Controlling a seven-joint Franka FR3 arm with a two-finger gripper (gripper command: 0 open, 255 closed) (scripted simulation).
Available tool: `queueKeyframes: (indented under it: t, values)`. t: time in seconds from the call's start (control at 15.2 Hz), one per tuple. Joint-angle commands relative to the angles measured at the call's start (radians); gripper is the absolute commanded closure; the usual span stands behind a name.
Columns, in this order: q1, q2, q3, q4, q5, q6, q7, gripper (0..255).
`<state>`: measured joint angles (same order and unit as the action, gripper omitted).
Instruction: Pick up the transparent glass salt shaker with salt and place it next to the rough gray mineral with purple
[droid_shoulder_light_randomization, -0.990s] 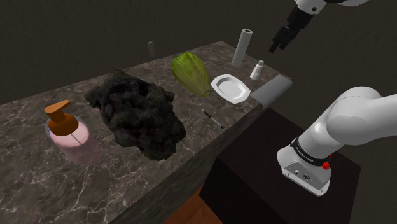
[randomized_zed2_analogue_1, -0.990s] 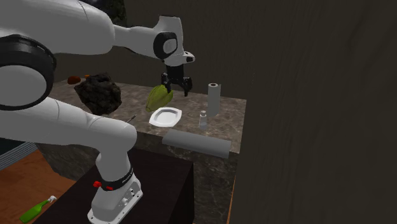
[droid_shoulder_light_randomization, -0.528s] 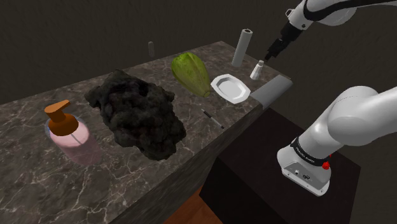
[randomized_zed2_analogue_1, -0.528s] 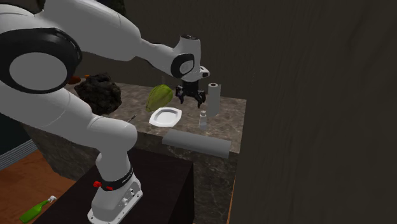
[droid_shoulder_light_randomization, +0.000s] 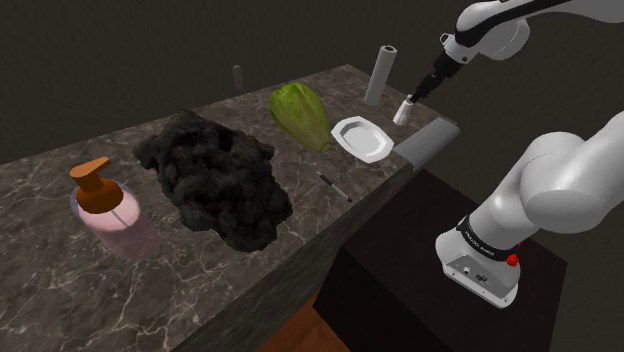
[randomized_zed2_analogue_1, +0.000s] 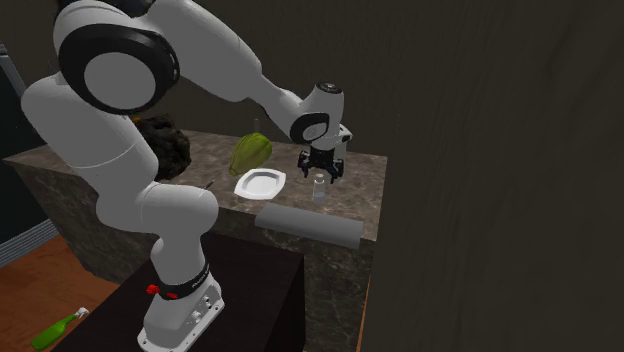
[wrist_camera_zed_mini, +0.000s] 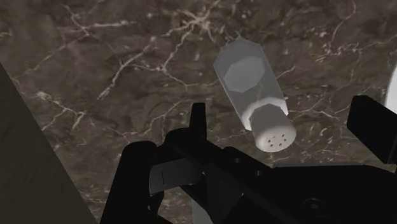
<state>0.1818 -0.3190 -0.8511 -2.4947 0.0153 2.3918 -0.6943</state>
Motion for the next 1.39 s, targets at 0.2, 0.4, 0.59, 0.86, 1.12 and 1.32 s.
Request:
queueKeyframes:
  t: [0.2, 0.4, 0.59, 0.86, 1.12, 1.32]
  values:
    - [0.063, 0.082, -0.056, -0.011, 0.086, 0.076, -0.07, 0]
    - [0.097, 0.122, -0.081, -0.017, 0.139, 0.11, -0.107, 0]
    - [0.096, 0.123, -0.081, -0.017, 0.139, 0.11, -0.107, 0]
    - [0.096, 0.122, -0.081, -0.017, 0.139, 0.11, -0.107, 0]
    - [0.096, 0.122, -0.081, -0.017, 0.138, 0.11, -0.107, 255]
    - [0.095, 0.121, -0.08, -0.017, 0.137, 0.109, -0.106, 255]
